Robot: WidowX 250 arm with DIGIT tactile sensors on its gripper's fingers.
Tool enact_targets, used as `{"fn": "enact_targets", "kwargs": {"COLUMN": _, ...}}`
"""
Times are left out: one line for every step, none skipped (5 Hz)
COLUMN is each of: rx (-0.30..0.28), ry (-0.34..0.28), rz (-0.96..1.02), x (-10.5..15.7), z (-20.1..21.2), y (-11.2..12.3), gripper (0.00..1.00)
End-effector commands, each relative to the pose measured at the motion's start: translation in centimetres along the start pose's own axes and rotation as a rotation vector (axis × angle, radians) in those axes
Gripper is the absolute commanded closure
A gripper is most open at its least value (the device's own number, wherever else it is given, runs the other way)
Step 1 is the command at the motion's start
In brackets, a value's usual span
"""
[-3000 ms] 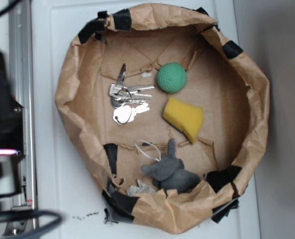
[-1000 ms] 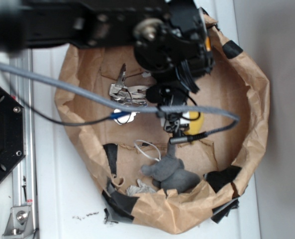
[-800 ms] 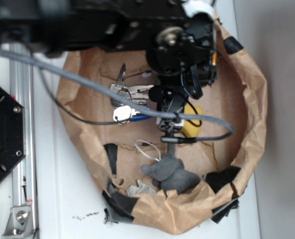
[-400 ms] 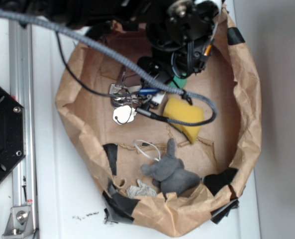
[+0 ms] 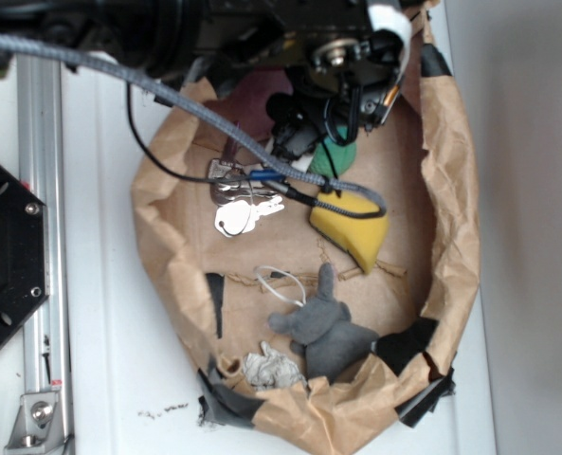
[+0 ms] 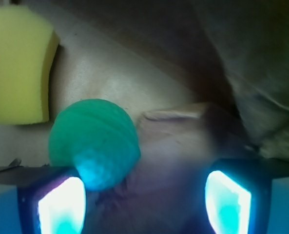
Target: Grab the green ball.
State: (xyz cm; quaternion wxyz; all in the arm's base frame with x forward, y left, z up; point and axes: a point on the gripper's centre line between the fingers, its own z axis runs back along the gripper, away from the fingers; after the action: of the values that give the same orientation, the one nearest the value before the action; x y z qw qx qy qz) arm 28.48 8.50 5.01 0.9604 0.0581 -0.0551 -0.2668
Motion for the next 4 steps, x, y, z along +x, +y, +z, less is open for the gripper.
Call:
{"fn": "enact_targets", "kwargs": {"rx": -0.108, "ry": -0.006, "rz": -0.08, "x": 3.1, "z": -1.1, "y": -4.9, "gripper": 1.0}}
{"fn": "enact_targets", "kwargs": {"rx": -0.127, "ry": -0.059, "rz": -0.012, "x": 3.3, "z": -0.2, "y": -5.3, "gripper": 1.0}}
{"fn": "enact_targets", "kwargs": {"rx": -0.075, "ry": -0.092, "rz": -0.002, "x": 4.3, "z": 1.5, "y": -6.0, "gripper": 1.0}}
{"fn": "enact_targets", "kwargs": {"rx": -0.009, "ry": -0.149, "rz": -0.033, "x": 5.2, "z": 4.3, "y": -7.4, "gripper": 1.0}}
